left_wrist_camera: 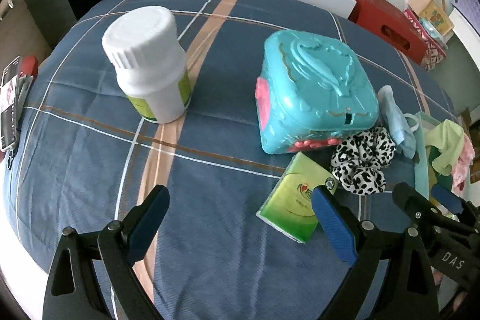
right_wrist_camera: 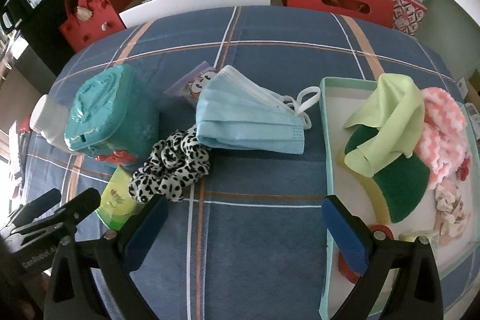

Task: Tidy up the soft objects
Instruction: 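Move the left tool to the green tissue pack while the right approaches the scrunchie, then close the left gripper on the green tissue pack while the right grasps the black-white scrunchie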

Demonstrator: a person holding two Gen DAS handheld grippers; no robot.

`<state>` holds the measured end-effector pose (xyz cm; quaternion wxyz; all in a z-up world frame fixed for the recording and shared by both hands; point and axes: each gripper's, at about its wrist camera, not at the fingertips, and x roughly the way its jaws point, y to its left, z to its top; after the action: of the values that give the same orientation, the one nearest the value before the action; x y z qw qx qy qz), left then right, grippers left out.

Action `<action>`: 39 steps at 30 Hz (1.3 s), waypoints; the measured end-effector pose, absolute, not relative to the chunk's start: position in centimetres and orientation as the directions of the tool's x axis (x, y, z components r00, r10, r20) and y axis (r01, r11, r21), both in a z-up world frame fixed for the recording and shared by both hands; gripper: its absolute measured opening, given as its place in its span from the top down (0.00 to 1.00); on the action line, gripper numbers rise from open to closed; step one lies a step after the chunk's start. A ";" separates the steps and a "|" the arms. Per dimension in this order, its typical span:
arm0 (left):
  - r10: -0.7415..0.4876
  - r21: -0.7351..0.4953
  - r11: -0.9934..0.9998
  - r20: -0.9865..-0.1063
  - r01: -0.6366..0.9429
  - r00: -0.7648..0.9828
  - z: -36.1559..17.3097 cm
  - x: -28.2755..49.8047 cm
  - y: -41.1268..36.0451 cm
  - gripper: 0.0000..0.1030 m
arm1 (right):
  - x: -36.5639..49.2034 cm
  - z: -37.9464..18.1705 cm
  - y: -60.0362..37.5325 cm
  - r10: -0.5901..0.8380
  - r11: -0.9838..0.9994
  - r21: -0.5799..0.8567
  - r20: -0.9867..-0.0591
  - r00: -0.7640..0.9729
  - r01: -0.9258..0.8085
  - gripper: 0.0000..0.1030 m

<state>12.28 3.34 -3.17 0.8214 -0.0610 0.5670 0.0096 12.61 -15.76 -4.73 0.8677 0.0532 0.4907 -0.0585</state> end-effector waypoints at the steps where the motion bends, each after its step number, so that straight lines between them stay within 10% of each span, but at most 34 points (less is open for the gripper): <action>1: -0.056 -0.091 0.993 -0.933 -0.081 0.356 -3.2 12.2 3.2 0.07 | 12.6 -4.8 -15.7 -0.050 0.987 0.034 -0.859 0.510 0.155 0.00; 25: -0.079 -0.088 0.996 -0.951 -0.020 0.298 -5.4 14.1 0.5 0.08 | 12.6 -4.8 -16.3 -0.059 0.985 0.034 -0.858 0.511 0.171 0.00; 35: -0.220 -0.222 0.975 -0.933 0.025 0.284 -5.8 13.9 0.7 0.51 | 13.2 -4.1 -15.2 0.034 0.991 0.102 -0.821 0.570 0.088 0.00; 39: -0.230 -0.236 0.972 -0.929 0.014 0.290 -5.9 13.7 1.1 0.54 | 14.0 -4.6 -14.1 0.078 0.993 0.117 -0.820 0.567 0.033 0.02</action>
<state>13.70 1.05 -5.94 0.7980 -0.0913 0.5908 -0.0765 13.96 -14.07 -4.63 0.8831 0.0595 0.4652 0.0125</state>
